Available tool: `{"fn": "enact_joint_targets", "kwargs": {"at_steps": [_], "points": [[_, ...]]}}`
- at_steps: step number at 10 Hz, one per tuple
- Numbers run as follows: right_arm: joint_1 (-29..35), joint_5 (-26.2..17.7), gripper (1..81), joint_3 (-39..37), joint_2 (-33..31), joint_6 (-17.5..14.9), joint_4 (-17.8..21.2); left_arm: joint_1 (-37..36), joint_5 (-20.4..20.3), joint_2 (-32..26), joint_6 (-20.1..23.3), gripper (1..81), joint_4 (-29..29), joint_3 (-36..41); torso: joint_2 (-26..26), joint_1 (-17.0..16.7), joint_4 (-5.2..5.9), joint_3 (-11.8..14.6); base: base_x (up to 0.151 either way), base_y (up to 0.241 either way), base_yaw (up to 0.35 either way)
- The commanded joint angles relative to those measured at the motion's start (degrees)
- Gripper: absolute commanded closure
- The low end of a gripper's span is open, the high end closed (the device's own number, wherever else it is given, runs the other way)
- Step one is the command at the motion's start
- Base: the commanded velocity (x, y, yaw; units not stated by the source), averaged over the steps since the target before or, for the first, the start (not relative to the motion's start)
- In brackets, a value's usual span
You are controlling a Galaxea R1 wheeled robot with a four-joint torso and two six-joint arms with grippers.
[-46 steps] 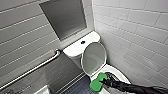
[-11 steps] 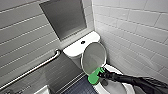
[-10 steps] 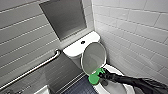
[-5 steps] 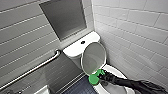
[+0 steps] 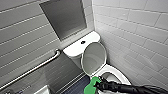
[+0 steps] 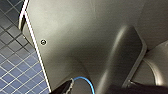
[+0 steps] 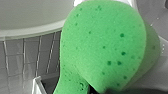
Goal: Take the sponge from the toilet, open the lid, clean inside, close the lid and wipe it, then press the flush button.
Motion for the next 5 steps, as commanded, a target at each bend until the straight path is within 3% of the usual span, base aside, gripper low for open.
{"fn": "enact_joint_targets", "kwargs": {"at_steps": [1, 5], "points": [[5.41, -3.46, 81.1, 5.44, -4.25, 0.5, -1.33, 0.34, 4.44, -1.23, 0.21, 1.0, 0.12, -0.08, 0.0, 0.0, 0.0, 0.0, 0.0, 0.0, 0.0], [4.35, -3.64, 81.1, 7.36, -9.33, 0.94, -1.42, 0.33, 4.35, -1.15, 0.12, 1.0, 0.12, -0.08, 0.0, 0.0, 0.0, 0.0, 0.0, 0.0, 0.0]]}}
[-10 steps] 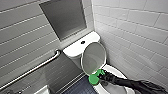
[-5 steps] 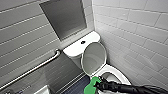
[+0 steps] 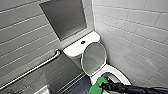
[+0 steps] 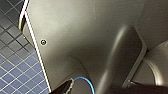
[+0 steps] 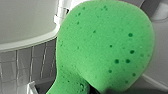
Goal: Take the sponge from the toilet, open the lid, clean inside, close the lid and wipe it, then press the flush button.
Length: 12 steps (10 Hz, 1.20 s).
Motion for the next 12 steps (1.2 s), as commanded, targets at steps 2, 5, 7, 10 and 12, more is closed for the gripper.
{"fn": "enact_joint_targets", "kwargs": {"at_steps": [2, 5, 7, 10, 12], "points": [[5.37, -6.93, 81.1, 9.37, -7.26, 0.74, -0.83, 0.42, 4.37, -0.97, 0.21, 1.0, 0.12, -0.08, 0.0, 0.0, 0.0, 0.0, 0.0, 0.0, 0.0], [4.76, -7.55, 81.1, 13.42, -11.21, 0.74, -1.62, 0.42, 4.37, -0.88, 0.21, 1.0, 0.21, -0.08, 0.0, 0.0, 0.0, 0.0, 0.0, 0.0, 0.0], [3.0, -7.55, 81.1, 15.43, -13.15, 0.74, -2.5, 0.33, 4.37, -0.88, 0.21, 1.0, 0.21, -0.08, 0.0, 0.0, 0.0, 0.0, 0.0, 0.0, 0.0], [2.64, -7.72, 81.1, 21.76, -20.44, 0.74, -2.85, 0.25, 4.29, -0.62, 0.21, 1.0, 0.65, -0.08, 0.0, 0.0, 0.0, 0.0, 0.0, 0.0, 0.0], [3.35, -9.22, 81.1, 25.54, -23.7, 0.83, -2.85, 0.16, 4.37, -0.44, 0.21, 1.0, 1.0, 0.0, 0.0, 0.0, 0.0, 0.0, 0.0, 0.0, 0.0]]}}
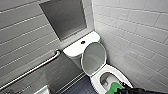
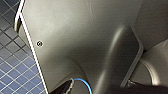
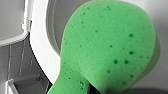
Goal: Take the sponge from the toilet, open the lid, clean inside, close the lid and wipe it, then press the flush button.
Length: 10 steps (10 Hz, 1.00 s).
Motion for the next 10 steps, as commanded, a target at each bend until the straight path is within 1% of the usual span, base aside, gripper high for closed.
{"fn": "enact_joint_targets", "kwargs": {"at_steps": [1, 2, 3, 4, 5, 6, 7, 9, 10], "points": [[6.79, -3.19, 81.1, 7.63, -4.05, 0.02, -0.9, 0.17, 4.5, -0.76, 0.21, 1.0, 0.5, -0.02, 0.0, 0.0, 0.0, 0.0, 0.0, 0.0, 0.0], [8.54, -4.75, 81.1, 9.9, -5.01, 0.46, -0.9, 0.0, 4.43, -0.76, 0.21, 1.0, 0.5, -0.02, 0.0, 0.0, 0.0, 0.0, 0.0, 0.0, 0.0], [10.56, -7.66, 81.1, 12.37, -5.28, 0.55, -0.9, -0.09, 4.42, -0.76, 0.21, 1.0, 0.5, -0.02, 0.0, 0.0, 0.0, 0.0, 0.0, 0.0, 0.0], [12.15, -8.89, 81.1, 14.13, -4.75, 0.55, -0.99, -0.27, 4.42, -0.84, 0.21, 1.0, 0.5, -0.02, 0.0, 0.0, 0.0, 0.0, 0.0, 0.0, 0.0], [12.69, -10.56, 81.1, 15.1, -2.91, 0.46, -1.16, -0.79, 4.42, -0.93, 0.21, 1.0, 0.5, -0.02, 0.0, 0.0, 0.0, 0.0, 0.0, 0.0, 0.0], [11.81, -12.5, 81.1, 15.19, -0.62, 0.55, -2.75, -1.32, 4.42, -1.02, 0.21, 1.0, 0.5, -0.02, 0.0, 0.0, 0.0, 0.0, 0.0, 0.0, 0.0], [10.23, -15.48, 81.1, 15.1, 2.36, 0.55, -5.47, -1.85, 4.42, -1.2, 0.21, 1.0, 0.5, 0.07, 0.0, 0.0, 0.0, 0.0, 0.0, 0.0, 0.0], [8.64, -18.29, 81.1, 15.54, 3.51, 0.55, -7.31, -2.81, 4.51, -2.07, 0.12, 1.0, 0.42, 1.39, 0.0, 0.0, 0.0, 0.0, 0.0, 0.0, 0.0], [7.41, -19.88, 81.1, 15.55, 3.94, 0.64, -9.06, -3.25, 4.42, -2.95, 0.12, 1.0, 0.42, 2.88, 0.0, 0.0, 0.0, 0.0, 0.0, 0.0, 0.0]]}}
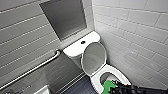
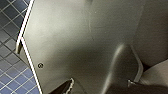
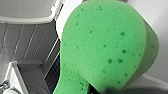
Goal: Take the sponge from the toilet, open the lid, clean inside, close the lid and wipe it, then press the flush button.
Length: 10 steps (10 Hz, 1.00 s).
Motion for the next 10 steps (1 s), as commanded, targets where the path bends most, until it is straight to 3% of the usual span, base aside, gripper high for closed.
{"fn": "enact_joint_targets", "kwargs": {"at_steps": [1, 7, 10], "points": [[2.5, -4.02, 81.1, 2.95, 1.16, 0.4, -4.4, -1.05, 4.44, -3.08, 0.12, 1.0, 0.28, 2.9, 0.0, 0.0, 0.0, 0.0, 0.0, 0.0, 0.0], [-8.32, -5.95, 81.1, 1.72, 2.93, 1.1, -10.81, -4.38, 4.44, -8.19, -0.41, 1.0, -0.16, 9.77, 0.0, 0.0, 0.0, 0.0, 0.0, 0.0, 0.0], [-15.45, -4.46, 81.1, -5.23, 4.16, 1.19, -12.41, -6.85, 4.52, -9.68, -1.03, 1.0, -0.95, 10.65, 0.0, 0.0, 0.0, 0.0, 0.0, 0.0, 0.0]]}}
